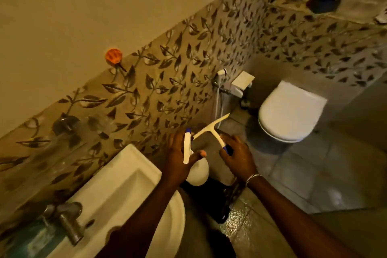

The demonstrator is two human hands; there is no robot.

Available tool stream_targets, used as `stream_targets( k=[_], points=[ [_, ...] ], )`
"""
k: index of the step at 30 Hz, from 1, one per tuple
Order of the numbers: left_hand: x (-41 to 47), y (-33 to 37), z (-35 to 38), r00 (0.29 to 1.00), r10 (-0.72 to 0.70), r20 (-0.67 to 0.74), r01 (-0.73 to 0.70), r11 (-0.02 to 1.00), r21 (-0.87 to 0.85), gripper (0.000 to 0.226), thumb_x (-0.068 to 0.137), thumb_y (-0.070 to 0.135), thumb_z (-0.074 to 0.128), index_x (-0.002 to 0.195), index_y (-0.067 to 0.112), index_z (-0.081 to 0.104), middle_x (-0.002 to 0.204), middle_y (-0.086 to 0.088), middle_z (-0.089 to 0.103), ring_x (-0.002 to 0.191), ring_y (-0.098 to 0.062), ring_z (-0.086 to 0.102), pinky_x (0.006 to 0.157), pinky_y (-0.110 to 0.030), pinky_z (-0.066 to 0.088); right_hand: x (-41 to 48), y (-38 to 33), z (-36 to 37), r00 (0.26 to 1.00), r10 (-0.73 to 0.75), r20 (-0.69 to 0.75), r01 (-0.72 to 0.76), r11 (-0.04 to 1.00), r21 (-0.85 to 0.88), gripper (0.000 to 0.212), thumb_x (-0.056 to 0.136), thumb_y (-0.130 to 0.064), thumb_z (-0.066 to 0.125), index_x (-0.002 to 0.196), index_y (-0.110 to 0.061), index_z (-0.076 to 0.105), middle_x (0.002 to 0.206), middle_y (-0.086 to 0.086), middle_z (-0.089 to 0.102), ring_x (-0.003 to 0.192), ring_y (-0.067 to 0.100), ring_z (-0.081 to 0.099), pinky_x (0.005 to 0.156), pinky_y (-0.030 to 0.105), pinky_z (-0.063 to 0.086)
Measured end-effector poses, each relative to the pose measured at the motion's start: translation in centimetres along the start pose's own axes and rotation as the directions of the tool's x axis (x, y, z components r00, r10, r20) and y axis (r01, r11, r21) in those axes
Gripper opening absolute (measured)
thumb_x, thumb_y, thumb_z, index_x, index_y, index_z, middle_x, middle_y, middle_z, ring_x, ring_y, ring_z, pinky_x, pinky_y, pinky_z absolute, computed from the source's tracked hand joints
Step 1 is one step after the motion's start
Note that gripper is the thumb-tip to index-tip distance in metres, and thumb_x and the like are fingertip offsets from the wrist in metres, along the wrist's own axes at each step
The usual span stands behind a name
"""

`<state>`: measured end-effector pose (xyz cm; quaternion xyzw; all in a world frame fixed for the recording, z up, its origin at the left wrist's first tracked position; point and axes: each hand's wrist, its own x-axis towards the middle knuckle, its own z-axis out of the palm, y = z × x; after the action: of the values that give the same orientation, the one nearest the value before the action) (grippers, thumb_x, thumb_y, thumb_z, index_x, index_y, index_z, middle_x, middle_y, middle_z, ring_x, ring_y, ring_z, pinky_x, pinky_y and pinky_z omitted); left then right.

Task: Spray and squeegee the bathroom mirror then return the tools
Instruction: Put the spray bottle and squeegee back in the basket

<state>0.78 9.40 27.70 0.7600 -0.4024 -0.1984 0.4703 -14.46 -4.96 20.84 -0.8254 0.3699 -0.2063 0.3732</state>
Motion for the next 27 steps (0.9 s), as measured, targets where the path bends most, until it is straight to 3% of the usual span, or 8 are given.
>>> stream_targets(
  k=[4,6,8,12,15,19,24,27],
  points=[
    [1.3,-3.3,5.2,0.996,-0.079,0.045,0.075,0.993,0.09,0.122,0.059,0.093,0.054,0.136,-0.001,0.054,0.131,-0.022,0.055,0.121,-0.034,0.055,0.103,-0.048,0.048,1.9,5.4,1.1,0.99,0.118,0.072,-0.112,0.99,-0.087,0.041,0.091,-0.019,0.068,0.131,-0.012,0.064,0.137,0.013,0.058,0.12,0.027,0.059,0.097,0.032,0.051],
    [1.9,-5.7,7.8,0.996,-0.087,0.035,0.079,0.978,0.192,0.102,0.067,0.072,0.072,0.135,-0.003,0.056,0.129,-0.025,0.057,0.12,-0.036,0.056,0.104,-0.046,0.048,2.8,7.8,1.9,0.982,0.158,0.104,-0.145,0.981,-0.129,0.04,0.091,-0.018,0.068,0.129,-0.009,0.066,0.137,0.015,0.059,0.122,0.031,0.059,0.1,0.043,0.05],
    [2.6,-7.9,10.2,0.993,-0.111,0.043,0.098,0.968,0.231,0.088,0.069,0.047,0.088,0.133,-0.004,0.058,0.125,-0.025,0.06,0.115,-0.033,0.056,0.101,-0.038,0.045,3.5,9.8,2.9,0.979,0.166,0.114,-0.15,0.979,-0.139,0.039,0.089,-0.013,0.07,0.128,-0.008,0.067,0.135,0.015,0.06,0.122,0.031,0.058,0.102,0.043,0.049],
    [4.1,-12.1,14.4,0.986,-0.133,0.1,0.108,0.969,0.223,0.093,0.072,0.046,0.083,0.142,-0.007,0.05,0.13,-0.026,0.057,0.12,-0.039,0.051,0.105,-0.021,0.029,5.3,13.6,5.6,0.972,0.182,0.148,-0.158,0.975,-0.157,0.037,0.085,-0.005,0.07,0.122,-0.007,0.07,0.123,0.016,0.066,0.116,0.033,0.061,0.102,0.04,0.049],
    [4.2,-15.1,17.2,0.98,-0.174,0.097,0.162,0.979,0.121,0.092,0.071,0.039,0.088,0.144,0.001,0.047,0.134,-0.018,0.049,0.121,-0.026,0.052,0.104,-0.017,0.034,6.3,16.3,8.1,0.966,0.184,0.183,-0.148,0.97,-0.194,0.035,0.088,-0.008,0.067,0.123,-0.011,0.07,0.115,0.012,0.067,0.111,0.031,0.06,0.098,0.046,0.049],
    [4.6,-18.2,20.2,0.982,-0.185,0.037,0.178,0.974,0.137,0.093,0.07,0.039,0.089,0.145,0.004,0.048,0.132,-0.017,0.049,0.113,-0.003,0.039,0.094,0.007,0.026,7.1,18.8,10.4,0.969,0.177,0.17,-0.133,0.961,-0.242,0.036,0.09,-0.012,0.065,0.126,-0.016,0.068,0.114,0.007,0.066,0.11,0.029,0.055,0.095,0.045,0.047],
    [5.3,-20.8,22.2,0.976,-0.216,0.037,0.2,0.948,0.247,0.097,0.069,0.044,0.088,0.147,0.004,0.047,0.134,-0.019,0.054,0.118,-0.021,0.048,0.097,-0.014,0.031,7.6,21.1,12.1,0.961,0.192,0.198,-0.144,0.962,-0.232,0.037,0.092,-0.013,0.063,0.129,-0.016,0.065,0.112,0.005,0.068,0.109,0.027,0.056,0.098,0.042,0.042],
    [5.6,-22.1,22.9,0.977,-0.215,0.012,0.207,0.952,0.227,0.096,0.068,0.037,0.091,0.147,0.005,0.048,0.133,-0.019,0.053,0.114,-0.012,0.045,0.097,-0.015,0.036,7.6,21.9,12.7,0.949,0.243,0.202,-0.204,0.96,-0.194,0.04,0.093,-0.01,0.061,0.133,-0.016,0.062,0.117,0.006,0.068,0.111,0.025,0.056,0.1,0.043,0.046]
  ],
)
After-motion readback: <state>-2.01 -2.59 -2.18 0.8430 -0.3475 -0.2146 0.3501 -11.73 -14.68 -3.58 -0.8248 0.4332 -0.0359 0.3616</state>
